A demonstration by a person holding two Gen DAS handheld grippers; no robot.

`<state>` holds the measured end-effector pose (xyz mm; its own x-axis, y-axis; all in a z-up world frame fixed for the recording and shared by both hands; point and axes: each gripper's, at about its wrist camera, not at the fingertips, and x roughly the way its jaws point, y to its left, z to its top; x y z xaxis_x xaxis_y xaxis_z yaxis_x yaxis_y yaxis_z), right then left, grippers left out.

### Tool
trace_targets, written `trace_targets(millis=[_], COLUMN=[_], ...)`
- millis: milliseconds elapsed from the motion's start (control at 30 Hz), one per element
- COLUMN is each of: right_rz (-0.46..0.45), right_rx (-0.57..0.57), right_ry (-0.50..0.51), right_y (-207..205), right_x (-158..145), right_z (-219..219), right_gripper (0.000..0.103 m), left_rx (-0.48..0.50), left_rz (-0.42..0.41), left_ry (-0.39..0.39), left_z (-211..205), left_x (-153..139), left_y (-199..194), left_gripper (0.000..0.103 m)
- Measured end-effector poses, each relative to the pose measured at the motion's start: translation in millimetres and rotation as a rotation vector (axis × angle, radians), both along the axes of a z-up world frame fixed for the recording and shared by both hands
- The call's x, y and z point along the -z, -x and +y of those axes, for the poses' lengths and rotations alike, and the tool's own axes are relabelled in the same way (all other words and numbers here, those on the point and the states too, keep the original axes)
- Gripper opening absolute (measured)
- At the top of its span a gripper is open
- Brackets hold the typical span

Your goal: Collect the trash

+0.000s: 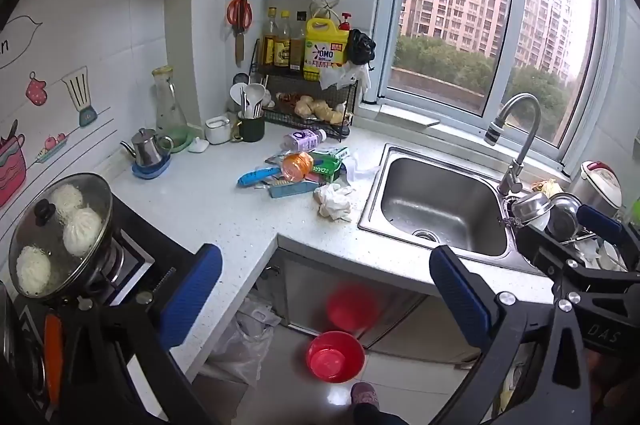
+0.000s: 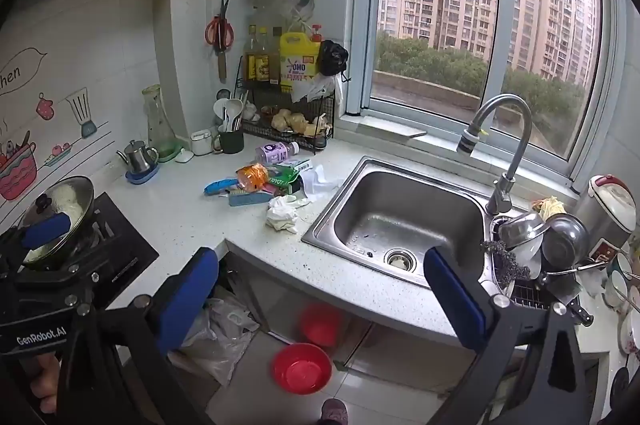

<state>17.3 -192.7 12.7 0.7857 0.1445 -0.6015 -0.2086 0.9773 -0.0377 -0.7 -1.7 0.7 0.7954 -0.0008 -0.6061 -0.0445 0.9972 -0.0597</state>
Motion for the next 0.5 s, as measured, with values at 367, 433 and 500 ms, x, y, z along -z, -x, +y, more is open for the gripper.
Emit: trace_targets(millis=[367,433,500], right_rz=[0.023,0.023,0.023], right_rx=[0.002,0.003,0.002], right_ry=[-0.007,-0.006,-0.006], right_y=[-6.8,-6.4,-4.0], right_x=[1.9,2.2,2.8], right_z=[1.9,2.7,1.2], right_gripper=[0.102,0.102,0.102], left_rx=[0.023,0.029,0.030], left_rz=[0.004,0.008,0.010], left_ry=[0.025,0.024,0.024], left_z=[-3.9,-0.6,-1.0], left_x=[4.5,2.8,3.0], left_y=[-1.7,-0.8,-0.8], left_gripper=[0.103,0.103,0.103])
